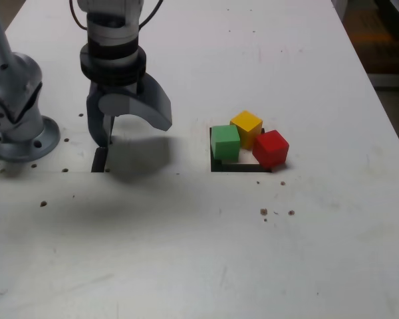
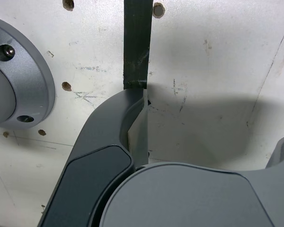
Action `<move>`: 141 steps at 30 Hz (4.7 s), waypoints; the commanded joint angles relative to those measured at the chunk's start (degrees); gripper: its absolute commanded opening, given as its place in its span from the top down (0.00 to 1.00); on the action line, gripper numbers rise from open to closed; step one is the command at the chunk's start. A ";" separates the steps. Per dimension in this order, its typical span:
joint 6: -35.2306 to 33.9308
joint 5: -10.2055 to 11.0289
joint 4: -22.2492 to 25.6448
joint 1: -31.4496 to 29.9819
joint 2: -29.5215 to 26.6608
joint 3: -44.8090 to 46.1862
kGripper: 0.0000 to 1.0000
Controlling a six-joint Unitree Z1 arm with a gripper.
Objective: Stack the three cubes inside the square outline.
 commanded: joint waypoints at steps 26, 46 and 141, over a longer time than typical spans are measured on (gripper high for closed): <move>-0.44 -0.24 -1.13 0.62 -1.26 2.23 0.01; -1.20 -0.07 2.46 0.62 -0.94 -1.87 0.01; -14.11 -6.89 20.70 -1.85 33.51 -55.76 0.01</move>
